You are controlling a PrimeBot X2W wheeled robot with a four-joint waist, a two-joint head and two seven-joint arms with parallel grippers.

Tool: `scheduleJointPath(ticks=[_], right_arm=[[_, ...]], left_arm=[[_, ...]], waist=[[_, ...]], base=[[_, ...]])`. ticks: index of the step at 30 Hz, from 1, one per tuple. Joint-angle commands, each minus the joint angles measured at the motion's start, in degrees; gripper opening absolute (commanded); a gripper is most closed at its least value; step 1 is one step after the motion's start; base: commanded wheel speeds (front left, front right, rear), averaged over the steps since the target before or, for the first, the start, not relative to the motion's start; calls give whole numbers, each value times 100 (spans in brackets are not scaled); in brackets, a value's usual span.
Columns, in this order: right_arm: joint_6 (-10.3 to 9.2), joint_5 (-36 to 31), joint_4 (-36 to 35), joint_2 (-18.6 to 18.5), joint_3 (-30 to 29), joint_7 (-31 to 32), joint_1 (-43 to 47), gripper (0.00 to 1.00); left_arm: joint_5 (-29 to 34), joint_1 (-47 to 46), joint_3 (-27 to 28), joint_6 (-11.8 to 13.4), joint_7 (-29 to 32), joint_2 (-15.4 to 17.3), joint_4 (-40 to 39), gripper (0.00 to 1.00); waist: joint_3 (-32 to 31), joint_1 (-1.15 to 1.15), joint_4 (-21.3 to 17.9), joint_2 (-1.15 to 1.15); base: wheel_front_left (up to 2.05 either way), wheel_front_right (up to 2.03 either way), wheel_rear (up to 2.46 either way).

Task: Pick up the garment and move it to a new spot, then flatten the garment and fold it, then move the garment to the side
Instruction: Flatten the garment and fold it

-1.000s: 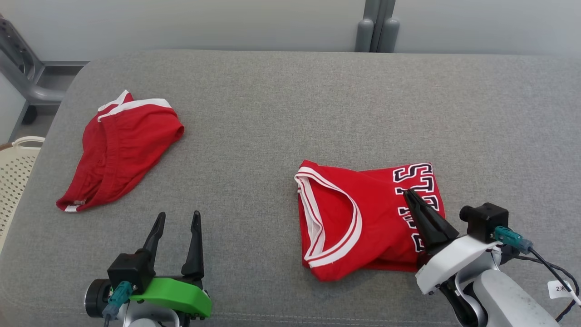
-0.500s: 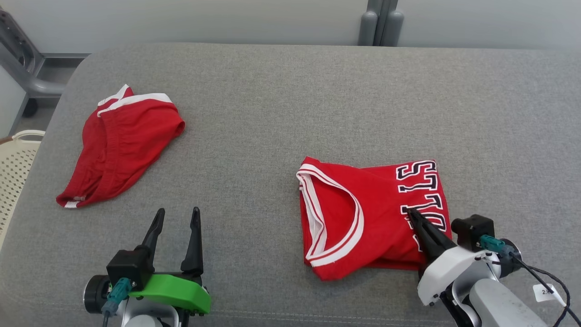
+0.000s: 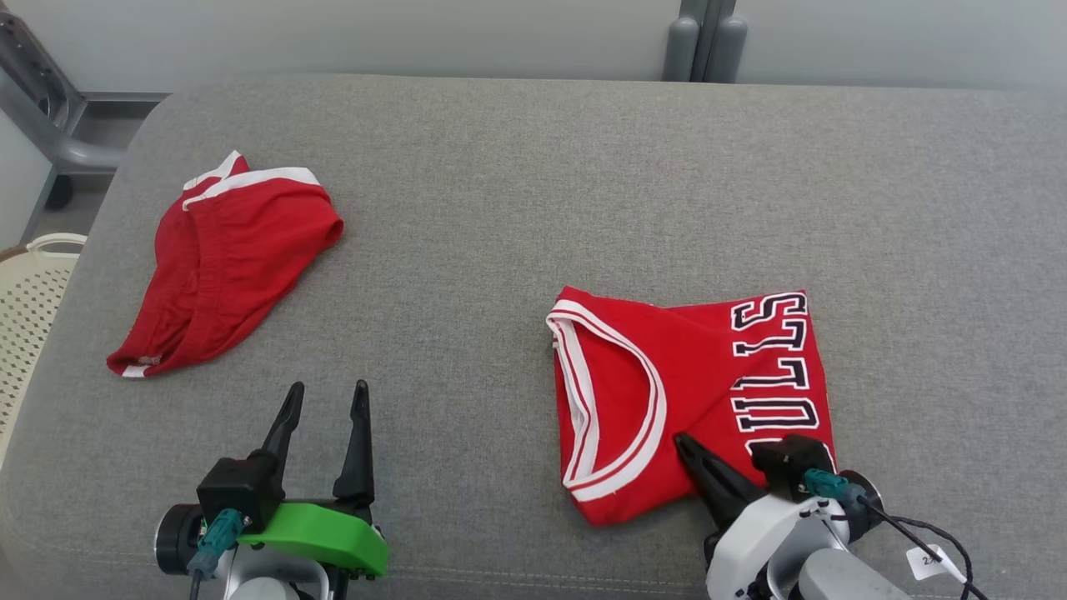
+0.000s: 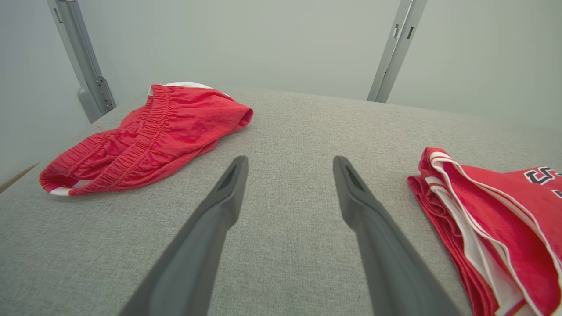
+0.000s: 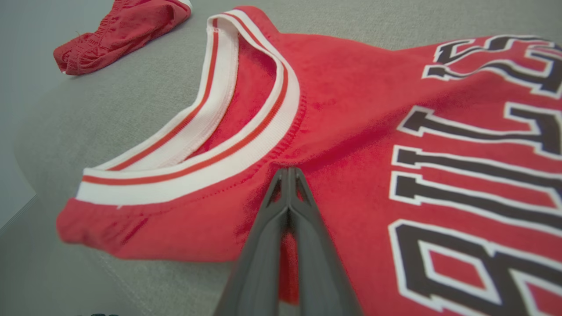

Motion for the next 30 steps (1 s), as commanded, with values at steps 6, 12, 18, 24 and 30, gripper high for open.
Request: scheduleJointPath(ticks=[6, 12, 18, 24, 30], right_arm=[[0, 381, -221, -116, 683, -24, 99, 0], [0, 633, -310, -249, 1006, -25, 14, 0], [0, 759, -663, -384, 762, -25, 7, 13], [0, 609, -1324, -625, -10, -25, 236, 100], [0, 618, -1180, -798, -642, -25, 319, 100]], left_arm=[[-10, -86, -5, -26, -21, 11, 18, 100], [-8, -75, -1, -33, -21, 11, 28, 100], [20, -19, 33, -27, -21, 11, 17, 100], [45, 57, 64, -3, -21, 11, -59, 100], [111, 83, 67, 12, -21, 11, -165, 100]], waist=[[-4, 0, 44, 0], [-23, 0, 48, 0], [-56, 0, 6, 0], [-100, 0, -110, 0], [-107, 0, -189, 0]], base=[[0, 0, 0], [0, 0, 0], [0, 0, 0], [0, 0, 0], [0, 0, 0]])
